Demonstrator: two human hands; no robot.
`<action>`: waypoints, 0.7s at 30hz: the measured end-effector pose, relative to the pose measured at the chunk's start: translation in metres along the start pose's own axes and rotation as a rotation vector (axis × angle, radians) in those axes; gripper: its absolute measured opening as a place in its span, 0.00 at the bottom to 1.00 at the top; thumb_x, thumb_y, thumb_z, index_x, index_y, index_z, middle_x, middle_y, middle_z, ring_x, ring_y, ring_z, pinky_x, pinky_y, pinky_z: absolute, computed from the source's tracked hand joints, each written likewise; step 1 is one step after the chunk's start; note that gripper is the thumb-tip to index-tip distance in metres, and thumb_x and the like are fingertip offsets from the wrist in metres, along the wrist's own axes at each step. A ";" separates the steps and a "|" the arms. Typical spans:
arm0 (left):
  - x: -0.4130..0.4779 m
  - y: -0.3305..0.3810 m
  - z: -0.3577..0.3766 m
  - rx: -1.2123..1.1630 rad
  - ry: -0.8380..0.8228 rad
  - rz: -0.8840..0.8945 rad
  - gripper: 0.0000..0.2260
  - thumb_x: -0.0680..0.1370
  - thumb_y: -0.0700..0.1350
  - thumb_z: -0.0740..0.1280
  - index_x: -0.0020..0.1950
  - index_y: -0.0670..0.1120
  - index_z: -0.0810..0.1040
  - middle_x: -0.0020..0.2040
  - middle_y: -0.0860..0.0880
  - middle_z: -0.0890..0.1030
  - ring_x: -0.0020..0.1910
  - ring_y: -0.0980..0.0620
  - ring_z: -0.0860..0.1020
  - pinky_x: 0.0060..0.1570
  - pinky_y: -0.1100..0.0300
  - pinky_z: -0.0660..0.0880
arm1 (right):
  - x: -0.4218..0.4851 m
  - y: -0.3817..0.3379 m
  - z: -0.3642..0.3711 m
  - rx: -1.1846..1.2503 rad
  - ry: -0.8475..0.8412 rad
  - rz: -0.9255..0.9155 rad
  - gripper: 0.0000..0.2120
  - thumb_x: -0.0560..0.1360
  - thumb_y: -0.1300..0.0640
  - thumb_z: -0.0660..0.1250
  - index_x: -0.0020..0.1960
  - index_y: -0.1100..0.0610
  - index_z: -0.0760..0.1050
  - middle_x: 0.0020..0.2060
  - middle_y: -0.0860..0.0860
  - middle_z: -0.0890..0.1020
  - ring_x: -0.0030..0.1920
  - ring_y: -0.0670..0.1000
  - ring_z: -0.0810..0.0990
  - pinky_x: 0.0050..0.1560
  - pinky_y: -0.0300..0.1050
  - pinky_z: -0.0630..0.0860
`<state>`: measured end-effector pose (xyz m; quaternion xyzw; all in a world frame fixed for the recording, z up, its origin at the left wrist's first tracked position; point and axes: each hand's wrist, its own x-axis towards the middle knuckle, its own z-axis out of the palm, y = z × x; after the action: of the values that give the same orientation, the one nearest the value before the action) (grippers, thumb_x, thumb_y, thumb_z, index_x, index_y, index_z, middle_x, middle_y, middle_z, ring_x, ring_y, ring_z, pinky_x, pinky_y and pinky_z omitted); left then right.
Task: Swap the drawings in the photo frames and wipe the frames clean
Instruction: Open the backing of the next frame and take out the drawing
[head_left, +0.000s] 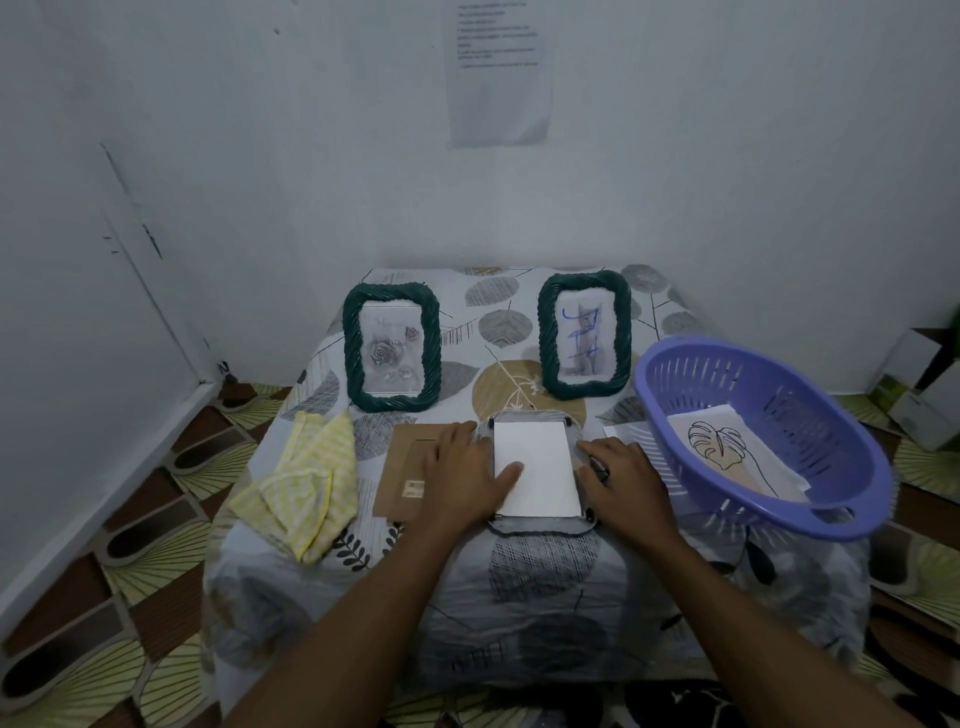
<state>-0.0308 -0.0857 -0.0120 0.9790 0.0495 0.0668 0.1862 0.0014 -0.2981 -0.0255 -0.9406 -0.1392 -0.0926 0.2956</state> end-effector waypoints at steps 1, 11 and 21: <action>0.001 0.003 0.003 -0.008 -0.002 -0.016 0.26 0.75 0.63 0.61 0.69 0.50 0.72 0.74 0.46 0.64 0.73 0.45 0.57 0.70 0.45 0.55 | 0.000 0.000 0.000 0.000 0.000 -0.002 0.18 0.77 0.51 0.60 0.66 0.53 0.75 0.60 0.46 0.78 0.59 0.50 0.70 0.55 0.48 0.71; -0.005 0.018 0.008 -0.146 0.173 0.001 0.24 0.72 0.55 0.69 0.67 0.51 0.73 0.68 0.49 0.70 0.68 0.48 0.63 0.67 0.49 0.62 | 0.000 -0.001 -0.001 0.018 -0.002 0.006 0.19 0.77 0.50 0.60 0.66 0.51 0.74 0.60 0.45 0.77 0.59 0.49 0.70 0.55 0.48 0.71; 0.007 0.025 -0.012 -0.588 0.224 -0.138 0.07 0.74 0.39 0.70 0.51 0.46 0.79 0.38 0.52 0.78 0.37 0.53 0.77 0.38 0.60 0.75 | 0.008 -0.015 -0.015 -0.003 -0.013 -0.015 0.18 0.77 0.56 0.60 0.66 0.57 0.73 0.62 0.53 0.75 0.61 0.53 0.74 0.59 0.49 0.73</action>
<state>-0.0239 -0.1038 0.0094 0.8642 0.1146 0.1727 0.4584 0.0027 -0.2937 -0.0036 -0.9406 -0.1479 -0.0887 0.2926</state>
